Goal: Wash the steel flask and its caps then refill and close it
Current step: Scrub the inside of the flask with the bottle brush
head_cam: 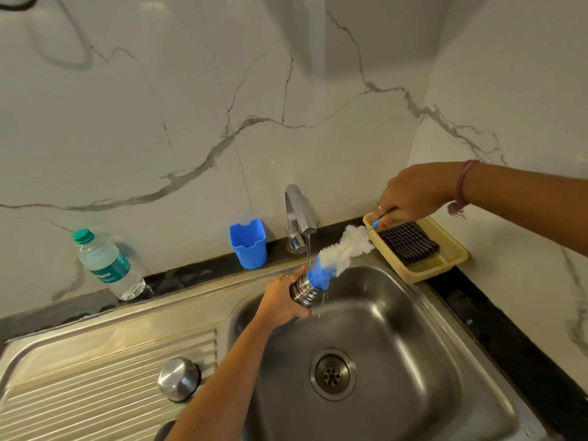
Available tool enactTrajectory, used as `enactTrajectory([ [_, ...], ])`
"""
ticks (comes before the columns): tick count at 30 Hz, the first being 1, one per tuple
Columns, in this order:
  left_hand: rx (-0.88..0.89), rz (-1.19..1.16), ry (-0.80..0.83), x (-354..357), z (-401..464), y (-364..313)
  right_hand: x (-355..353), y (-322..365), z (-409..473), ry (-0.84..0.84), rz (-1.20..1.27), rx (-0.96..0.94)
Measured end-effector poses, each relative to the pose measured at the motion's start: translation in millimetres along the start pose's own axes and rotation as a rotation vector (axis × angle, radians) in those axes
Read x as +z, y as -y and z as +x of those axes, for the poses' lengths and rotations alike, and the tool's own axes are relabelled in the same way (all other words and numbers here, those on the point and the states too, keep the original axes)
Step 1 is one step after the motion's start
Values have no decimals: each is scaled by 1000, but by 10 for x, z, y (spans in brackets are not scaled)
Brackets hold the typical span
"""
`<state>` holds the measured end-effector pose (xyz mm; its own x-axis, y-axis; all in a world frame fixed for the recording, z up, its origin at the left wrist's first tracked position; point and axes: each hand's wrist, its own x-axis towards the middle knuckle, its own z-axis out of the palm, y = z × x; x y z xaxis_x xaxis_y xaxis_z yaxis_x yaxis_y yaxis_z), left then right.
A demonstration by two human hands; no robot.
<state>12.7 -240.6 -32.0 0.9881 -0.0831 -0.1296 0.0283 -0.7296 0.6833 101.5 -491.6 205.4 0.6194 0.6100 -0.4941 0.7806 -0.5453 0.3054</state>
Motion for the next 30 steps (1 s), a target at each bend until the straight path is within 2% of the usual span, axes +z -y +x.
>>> enactTrajectory([
  [3,9,12,-6,-10,6,-53,9,-68,47,98,301,-12],
  [5,5,-30,-31,-46,34,-69,81,-22,85,90,339,-3],
  [7,1,-44,-35,-93,64,-82,182,64,145,-7,212,0],
  [12,-46,-48,-32,-110,69,-88,265,174,203,-276,-284,-37],
  [16,-83,-98,-44,-72,73,-99,262,239,320,-377,-534,-126],
  [18,-112,-129,-52,-49,64,-99,229,225,385,-384,-551,-145],
  [20,-107,-131,-64,-12,44,-101,196,185,446,-313,-392,-123],
  [26,-94,-139,-132,63,-32,-160,75,120,678,218,464,14],
  [30,-93,-138,-189,105,-68,-147,-20,98,786,392,631,153],
])
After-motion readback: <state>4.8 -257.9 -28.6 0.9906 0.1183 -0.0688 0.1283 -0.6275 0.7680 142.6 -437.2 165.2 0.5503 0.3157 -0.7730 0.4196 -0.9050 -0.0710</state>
